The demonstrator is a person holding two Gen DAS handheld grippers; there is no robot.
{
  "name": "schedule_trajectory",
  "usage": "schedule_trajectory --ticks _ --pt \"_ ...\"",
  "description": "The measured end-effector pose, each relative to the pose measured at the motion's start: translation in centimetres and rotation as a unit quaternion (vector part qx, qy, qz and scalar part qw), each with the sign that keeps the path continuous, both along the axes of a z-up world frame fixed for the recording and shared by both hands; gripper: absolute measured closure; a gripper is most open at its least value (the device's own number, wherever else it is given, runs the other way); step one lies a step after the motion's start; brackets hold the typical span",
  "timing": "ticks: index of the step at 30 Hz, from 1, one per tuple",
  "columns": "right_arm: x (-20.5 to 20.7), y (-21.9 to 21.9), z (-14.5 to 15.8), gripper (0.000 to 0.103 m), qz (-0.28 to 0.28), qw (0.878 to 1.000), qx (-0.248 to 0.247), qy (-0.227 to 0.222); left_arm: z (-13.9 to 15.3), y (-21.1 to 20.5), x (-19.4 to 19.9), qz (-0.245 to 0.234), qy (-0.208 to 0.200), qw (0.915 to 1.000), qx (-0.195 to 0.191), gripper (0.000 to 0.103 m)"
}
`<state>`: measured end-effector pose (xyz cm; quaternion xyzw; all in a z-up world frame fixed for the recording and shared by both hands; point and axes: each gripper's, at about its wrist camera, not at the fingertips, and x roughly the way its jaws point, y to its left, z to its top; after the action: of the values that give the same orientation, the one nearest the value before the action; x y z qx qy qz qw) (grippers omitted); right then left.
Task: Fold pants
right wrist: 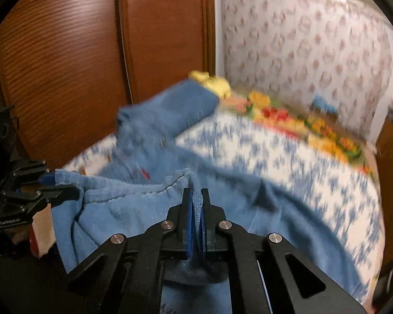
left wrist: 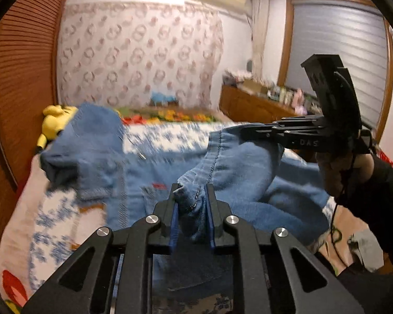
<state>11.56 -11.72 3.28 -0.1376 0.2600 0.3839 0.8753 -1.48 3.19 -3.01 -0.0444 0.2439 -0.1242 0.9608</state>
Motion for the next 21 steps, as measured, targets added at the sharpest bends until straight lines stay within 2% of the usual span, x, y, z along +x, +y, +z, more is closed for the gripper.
schedule_trajectory --ticks 4,8,10,14,17,21 --pt "-0.3 3.1 2.3 0.098 0.019 0.999 0.007 -0.034 1.1 2.3 -1.2 0.025 -0.019 0.9995 -0.003 0.085" --pt "-0.6 8.1 3.1 0.098 0.045 0.997 0.008 -0.059 1.0 4.6 -2.0 0.049 -0.021 0.9985 -0.008 0.085" --pt "-0.8 10.0 2.6 0.098 0.058 0.996 0.008 -0.068 0.6 5.4 -1.9 0.058 -0.016 0.9981 -0.007 0.085" --pt "0.1 14.7 -0.2 0.098 0.077 0.994 -0.004 -0.073 -0.6 6.4 -2.5 0.075 0.0 0.9972 0.0 0.085" --pt "1.3 16.7 -2.1 0.098 0.085 0.994 -0.013 -0.064 -1.3 6.5 -2.5 0.079 0.01 0.9968 0.012 0.084" --pt "2.7 18.2 -2.8 0.097 0.081 0.996 -0.024 -0.042 -2.2 6.7 -2.7 0.08 0.024 0.9964 0.014 0.081"
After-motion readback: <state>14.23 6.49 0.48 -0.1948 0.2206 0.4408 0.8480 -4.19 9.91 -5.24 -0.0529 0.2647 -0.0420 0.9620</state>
